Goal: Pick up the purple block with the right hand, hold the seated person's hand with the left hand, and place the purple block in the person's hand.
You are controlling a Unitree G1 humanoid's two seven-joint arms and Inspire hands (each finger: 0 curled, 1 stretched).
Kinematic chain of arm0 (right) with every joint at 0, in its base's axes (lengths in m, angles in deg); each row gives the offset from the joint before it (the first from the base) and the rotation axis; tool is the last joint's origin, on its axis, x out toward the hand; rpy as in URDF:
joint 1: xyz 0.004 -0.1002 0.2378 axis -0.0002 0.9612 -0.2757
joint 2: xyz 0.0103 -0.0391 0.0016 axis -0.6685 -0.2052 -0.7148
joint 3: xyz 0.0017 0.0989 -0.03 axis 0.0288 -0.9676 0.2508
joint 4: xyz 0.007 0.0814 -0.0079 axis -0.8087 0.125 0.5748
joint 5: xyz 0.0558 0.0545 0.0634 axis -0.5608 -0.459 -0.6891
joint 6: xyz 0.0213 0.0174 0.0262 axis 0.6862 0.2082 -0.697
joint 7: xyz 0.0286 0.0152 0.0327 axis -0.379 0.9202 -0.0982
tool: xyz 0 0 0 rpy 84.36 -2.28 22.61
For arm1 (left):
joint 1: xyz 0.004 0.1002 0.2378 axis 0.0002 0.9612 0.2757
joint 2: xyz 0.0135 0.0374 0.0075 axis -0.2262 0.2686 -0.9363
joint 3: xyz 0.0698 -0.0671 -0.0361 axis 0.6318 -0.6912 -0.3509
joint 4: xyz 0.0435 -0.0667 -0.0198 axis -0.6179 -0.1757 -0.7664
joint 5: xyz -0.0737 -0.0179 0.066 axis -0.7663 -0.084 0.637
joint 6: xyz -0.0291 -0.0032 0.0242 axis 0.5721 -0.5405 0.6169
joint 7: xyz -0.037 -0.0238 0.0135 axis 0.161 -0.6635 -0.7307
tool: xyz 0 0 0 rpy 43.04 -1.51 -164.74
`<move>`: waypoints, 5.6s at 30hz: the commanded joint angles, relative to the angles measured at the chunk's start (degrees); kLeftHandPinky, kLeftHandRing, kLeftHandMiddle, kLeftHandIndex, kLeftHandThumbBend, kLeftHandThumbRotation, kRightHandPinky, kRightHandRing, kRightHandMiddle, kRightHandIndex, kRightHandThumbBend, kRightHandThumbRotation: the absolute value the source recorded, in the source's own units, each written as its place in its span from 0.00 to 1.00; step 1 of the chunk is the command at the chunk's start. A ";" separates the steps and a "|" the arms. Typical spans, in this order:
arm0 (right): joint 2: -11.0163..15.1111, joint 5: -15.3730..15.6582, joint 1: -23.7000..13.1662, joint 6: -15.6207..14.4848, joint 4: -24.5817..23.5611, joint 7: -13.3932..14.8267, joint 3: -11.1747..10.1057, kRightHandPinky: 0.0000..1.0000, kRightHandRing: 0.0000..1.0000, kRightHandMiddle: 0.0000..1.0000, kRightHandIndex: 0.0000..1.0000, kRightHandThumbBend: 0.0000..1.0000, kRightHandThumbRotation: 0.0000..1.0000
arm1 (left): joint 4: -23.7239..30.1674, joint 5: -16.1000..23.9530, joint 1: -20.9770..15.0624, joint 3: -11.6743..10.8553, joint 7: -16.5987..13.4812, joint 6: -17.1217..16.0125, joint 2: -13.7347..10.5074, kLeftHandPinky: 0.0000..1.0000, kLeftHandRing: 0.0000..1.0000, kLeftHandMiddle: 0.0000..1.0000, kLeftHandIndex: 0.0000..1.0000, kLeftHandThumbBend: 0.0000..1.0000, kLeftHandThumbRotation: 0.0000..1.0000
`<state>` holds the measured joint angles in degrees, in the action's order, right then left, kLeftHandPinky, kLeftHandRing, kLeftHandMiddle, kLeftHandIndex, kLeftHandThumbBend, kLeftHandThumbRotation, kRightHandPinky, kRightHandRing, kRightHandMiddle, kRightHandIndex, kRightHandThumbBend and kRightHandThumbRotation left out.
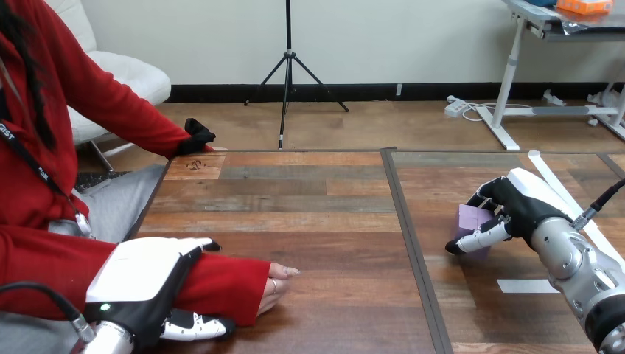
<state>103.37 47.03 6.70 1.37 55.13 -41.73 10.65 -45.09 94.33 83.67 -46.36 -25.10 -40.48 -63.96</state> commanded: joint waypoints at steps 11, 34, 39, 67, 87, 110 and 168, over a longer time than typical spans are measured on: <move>0.78 -0.47 -2.12 2.23 -2.72 0.51 -0.97 0.45 0.50 0.54 0.51 0.65 0.00 | -4.63 5.68 -7.37 4.11 -5.57 -0.63 -3.26 0.85 0.86 0.85 0.82 0.93 0.41; 0.82 -0.76 -1.90 2.62 -2.81 0.08 -1.21 0.45 0.50 0.53 0.51 0.65 0.00 | -12.06 10.50 -12.37 9.81 -12.56 -0.84 -3.89 0.90 0.89 0.88 0.85 0.95 0.31; 0.85 -0.75 -1.81 2.75 -2.92 0.15 -1.22 0.45 0.49 0.53 0.51 0.65 0.00 | -13.46 10.84 -13.28 10.79 -13.37 -0.74 -3.83 0.90 0.89 0.88 0.85 0.95 0.29; 0.96 -0.57 -1.78 2.43 -3.31 0.42 -1.15 0.46 0.50 0.54 0.52 0.65 0.00 | -19.60 12.95 -17.77 16.20 -15.21 0.17 -4.73 0.87 0.88 0.86 0.83 0.94 0.15; 0.82 -0.66 -1.86 2.11 -3.51 0.61 -1.27 0.45 0.50 0.53 0.52 0.65 0.00 | -19.18 11.11 -18.16 16.35 -11.35 0.44 -5.06 0.80 0.81 0.80 0.76 0.95 0.07; 0.76 -0.69 -2.10 1.53 -3.84 0.55 -1.37 0.45 0.50 0.54 0.52 0.64 0.00 | -18.48 7.04 -18.39 15.77 -6.31 0.59 -4.70 0.46 0.53 0.55 0.55 0.77 0.00; -0.18 -0.89 -2.12 0.85 -5.73 1.44 -2.46 0.48 0.52 0.56 0.53 0.65 0.00 | -6.44 -1.21 -18.20 9.49 -7.22 -0.70 -5.17 0.40 0.49 0.56 0.57 0.64 0.13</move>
<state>103.35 46.99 7.13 2.03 52.63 -41.75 9.49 -56.24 94.63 68.10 -33.45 -29.58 -40.55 -68.46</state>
